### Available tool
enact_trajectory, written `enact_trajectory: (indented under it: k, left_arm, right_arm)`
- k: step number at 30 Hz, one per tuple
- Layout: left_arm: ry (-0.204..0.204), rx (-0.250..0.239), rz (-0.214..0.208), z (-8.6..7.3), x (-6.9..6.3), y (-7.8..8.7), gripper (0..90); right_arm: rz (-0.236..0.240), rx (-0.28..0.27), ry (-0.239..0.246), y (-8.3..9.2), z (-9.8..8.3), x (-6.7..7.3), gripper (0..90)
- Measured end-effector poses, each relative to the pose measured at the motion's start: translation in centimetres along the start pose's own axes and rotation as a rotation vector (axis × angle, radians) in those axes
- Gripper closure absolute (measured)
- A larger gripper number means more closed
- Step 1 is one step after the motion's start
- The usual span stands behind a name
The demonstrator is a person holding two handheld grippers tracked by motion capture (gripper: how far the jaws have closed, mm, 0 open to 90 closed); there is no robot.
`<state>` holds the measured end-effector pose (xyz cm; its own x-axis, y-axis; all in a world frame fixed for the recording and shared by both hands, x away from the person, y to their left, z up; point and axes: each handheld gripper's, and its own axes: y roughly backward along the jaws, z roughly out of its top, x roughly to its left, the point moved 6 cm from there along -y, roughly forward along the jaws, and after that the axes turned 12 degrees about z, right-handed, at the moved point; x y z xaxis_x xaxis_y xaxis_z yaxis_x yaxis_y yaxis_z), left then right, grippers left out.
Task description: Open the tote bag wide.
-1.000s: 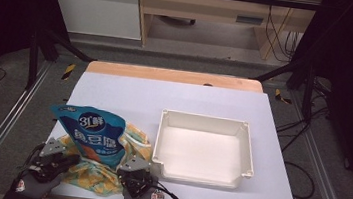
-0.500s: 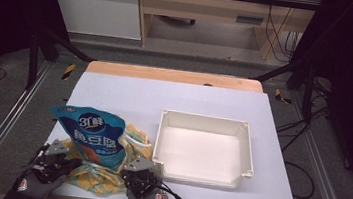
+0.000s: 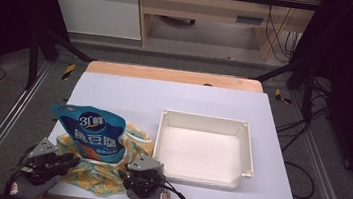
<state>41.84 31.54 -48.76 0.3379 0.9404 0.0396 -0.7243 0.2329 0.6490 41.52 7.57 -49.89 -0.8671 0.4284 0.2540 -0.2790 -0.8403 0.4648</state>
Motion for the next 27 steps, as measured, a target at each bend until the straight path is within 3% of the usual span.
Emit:
enact_trajectory:
  k: [9, 16, 19, 27]
  left_arm:
    - [0.033, -0.119, 0.002, 1.0, 0.5, 1.8, 61.0]
    - [0.061, -0.165, 0.009, 1.5, 0.9, 2.6, 57.2]
    - [0.076, -0.207, 0.014, 1.9, 1.1, 3.3, 56.1]
    - [0.085, -0.274, 0.004, 3.3, 1.1, 4.8, 51.7]
  right_arm:
    - [-0.001, -0.063, 0.030, 1.9, 1.6, 0.5, 62.3]
    - [-0.014, -0.107, 0.043, 3.4, 2.9, 0.6, 60.0]
    - [-0.021, -0.121, 0.046, 4.0, 3.4, 0.4, 59.0]
    - [-0.041, -0.160, 0.062, 5.6, 4.6, 0.0, 55.1]
